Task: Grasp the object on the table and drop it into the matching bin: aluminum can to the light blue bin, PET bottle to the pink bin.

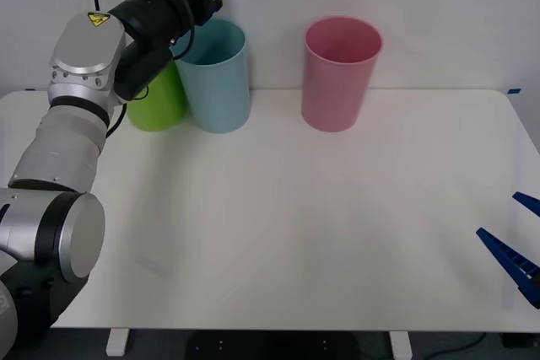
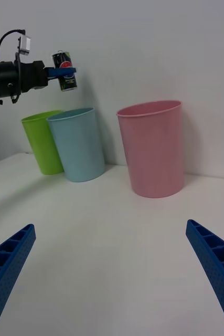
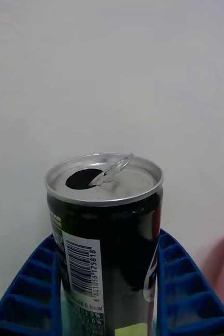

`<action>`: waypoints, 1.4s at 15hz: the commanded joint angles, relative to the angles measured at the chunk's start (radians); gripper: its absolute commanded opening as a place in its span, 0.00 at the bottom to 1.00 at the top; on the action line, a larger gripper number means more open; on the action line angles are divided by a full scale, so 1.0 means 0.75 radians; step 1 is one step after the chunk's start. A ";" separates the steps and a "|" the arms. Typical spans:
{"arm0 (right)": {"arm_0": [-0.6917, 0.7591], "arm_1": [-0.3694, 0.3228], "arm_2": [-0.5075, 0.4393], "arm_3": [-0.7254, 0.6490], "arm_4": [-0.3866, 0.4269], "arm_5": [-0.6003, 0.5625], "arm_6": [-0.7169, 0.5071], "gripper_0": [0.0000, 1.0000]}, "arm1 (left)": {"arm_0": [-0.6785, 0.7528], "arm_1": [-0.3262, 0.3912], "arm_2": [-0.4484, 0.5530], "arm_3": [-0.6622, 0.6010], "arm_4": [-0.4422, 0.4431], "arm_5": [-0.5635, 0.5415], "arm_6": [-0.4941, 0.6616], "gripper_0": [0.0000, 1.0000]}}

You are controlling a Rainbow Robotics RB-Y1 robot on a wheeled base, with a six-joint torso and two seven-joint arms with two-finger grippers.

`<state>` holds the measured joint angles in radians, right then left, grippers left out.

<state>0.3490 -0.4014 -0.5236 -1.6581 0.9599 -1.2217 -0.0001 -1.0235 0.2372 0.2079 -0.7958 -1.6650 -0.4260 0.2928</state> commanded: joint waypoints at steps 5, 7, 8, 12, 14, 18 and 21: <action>0.000 0.000 0.000 0.000 0.000 0.000 0.000 1.00 | 0.002 0.023 0.007 0.002 0.036 -0.039 -0.020 1.00; 0.000 0.000 0.000 0.000 0.000 0.000 0.000 1.00 | 0.005 0.025 0.005 0.000 0.046 -0.042 -0.020 1.00; 0.000 0.000 0.000 0.000 0.000 0.000 0.000 1.00 | 0.011 0.027 0.005 0.000 0.058 -0.042 -0.024 1.00; 0.000 0.000 0.000 0.000 0.000 0.000 0.000 1.00 | 0.039 0.046 -0.003 -0.009 0.136 -0.072 -0.055 1.00; 0.000 0.000 0.000 0.000 0.000 0.000 0.000 1.00 | 0.084 0.058 -0.007 -0.064 0.179 -0.091 -0.071 1.00; 0.000 0.000 0.000 0.000 0.000 0.000 0.000 1.00 | 0.246 0.066 -0.005 -0.246 0.250 -0.101 -0.086 1.00; 0.000 0.000 0.000 0.000 0.000 0.000 0.000 1.00 | 0.385 0.095 -0.007 -0.399 0.328 -0.129 -0.092 1.00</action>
<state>0.3491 -0.4014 -0.5236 -1.6581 0.9599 -1.2217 -0.0001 -0.7557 0.3020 0.2025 -1.0746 -1.4326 -0.5154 0.2251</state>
